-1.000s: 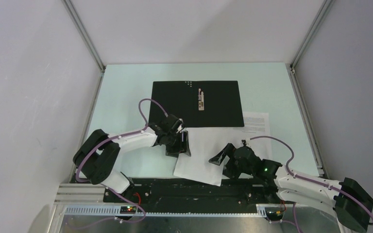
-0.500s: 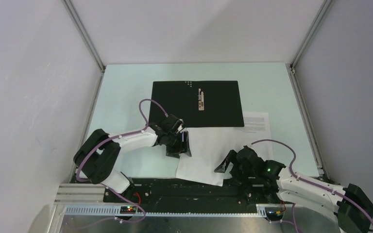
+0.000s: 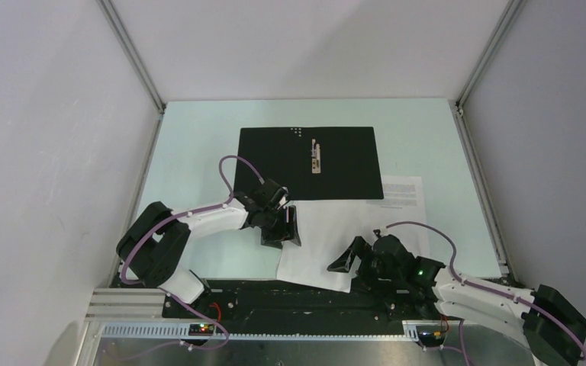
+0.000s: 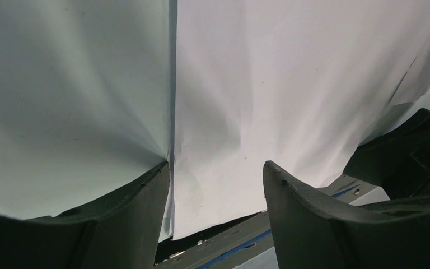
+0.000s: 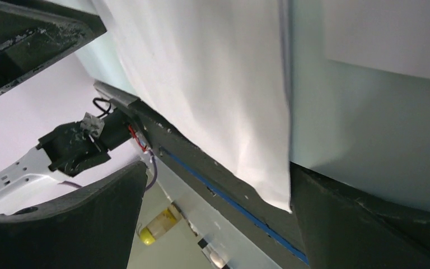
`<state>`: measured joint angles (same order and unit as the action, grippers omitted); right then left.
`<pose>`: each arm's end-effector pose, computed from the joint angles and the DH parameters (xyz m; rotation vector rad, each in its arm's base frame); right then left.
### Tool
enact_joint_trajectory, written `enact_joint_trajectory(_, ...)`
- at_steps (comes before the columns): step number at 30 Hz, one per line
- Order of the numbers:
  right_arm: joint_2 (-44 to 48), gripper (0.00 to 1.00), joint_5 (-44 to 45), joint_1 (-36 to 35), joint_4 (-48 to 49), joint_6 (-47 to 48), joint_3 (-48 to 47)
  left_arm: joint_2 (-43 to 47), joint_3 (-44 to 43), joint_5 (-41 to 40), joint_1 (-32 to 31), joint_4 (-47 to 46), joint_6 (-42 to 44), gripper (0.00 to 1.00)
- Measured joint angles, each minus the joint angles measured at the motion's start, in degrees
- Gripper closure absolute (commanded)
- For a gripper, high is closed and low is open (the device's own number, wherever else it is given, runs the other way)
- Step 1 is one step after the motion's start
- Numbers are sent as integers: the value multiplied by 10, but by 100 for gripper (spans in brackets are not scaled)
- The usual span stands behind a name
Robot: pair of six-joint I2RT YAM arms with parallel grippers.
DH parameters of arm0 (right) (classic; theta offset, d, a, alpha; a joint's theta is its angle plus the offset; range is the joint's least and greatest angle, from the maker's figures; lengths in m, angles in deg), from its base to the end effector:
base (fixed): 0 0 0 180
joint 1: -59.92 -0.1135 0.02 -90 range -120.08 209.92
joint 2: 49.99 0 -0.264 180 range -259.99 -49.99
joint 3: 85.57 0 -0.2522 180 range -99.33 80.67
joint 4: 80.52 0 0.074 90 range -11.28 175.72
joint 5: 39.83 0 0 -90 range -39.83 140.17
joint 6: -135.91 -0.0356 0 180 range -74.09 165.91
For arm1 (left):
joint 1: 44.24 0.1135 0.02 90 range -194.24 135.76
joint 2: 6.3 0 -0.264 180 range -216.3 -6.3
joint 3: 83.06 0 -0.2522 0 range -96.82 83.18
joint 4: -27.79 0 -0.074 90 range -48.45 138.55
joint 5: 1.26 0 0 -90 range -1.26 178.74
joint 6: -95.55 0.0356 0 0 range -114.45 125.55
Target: Put the files into the folder
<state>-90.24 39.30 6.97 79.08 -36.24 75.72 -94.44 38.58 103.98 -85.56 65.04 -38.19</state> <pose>0.0755 0.1111 0.1187 0.5756 2.6689 1.2232 0.1986 -0.1870 0.1523 0.0178 2.9455 -0.6947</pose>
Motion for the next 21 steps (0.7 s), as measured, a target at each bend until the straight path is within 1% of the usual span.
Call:
enact_joint_trajectory(4, -70, 2, -23, -8, 102, -7, 7, -3, -3, 0, 0, 2, -3, 31)
enact_joint_trajectory(7, -114, 11, -37, -13, 178, -15, 16, -3, -3, 0, 0, 2, -3, 31)
enact_joint_trajectory(10, -132, 20, -39, -14, 225, -21, 26, -3, -3, 0, 0, 2, -3, 31)
enact_joint_trajectory(11, -107, 26, -29, -14, 225, -23, 37, -3, -3, 0, 0, 2, -3, 31)
enact_joint_trajectory(12, -104, 28, -27, -14, 224, -23, 38, -3, -3, 0, 0, 2, -3, 31)
enact_joint_trajectory(14, -55, 28, -6, -14, 179, -20, 39, -2, -3, 1, 0, 2, -3, 30)
enact_joint_trajectory(17, 59, 29, 35, -8, 106, -16, 39, -2, -3, 1, 0, 2, -3, 30)
enact_joint_trajectory(19, 103, 29, 50, 2, 85, -13, 39, -2, -3, 1, 0, 2, -3, 30)
enact_joint_trajectory(21, 114, 29, 59, 23, 72, -7, 39, -2, -3, 2, 0, 2, -3, 30)
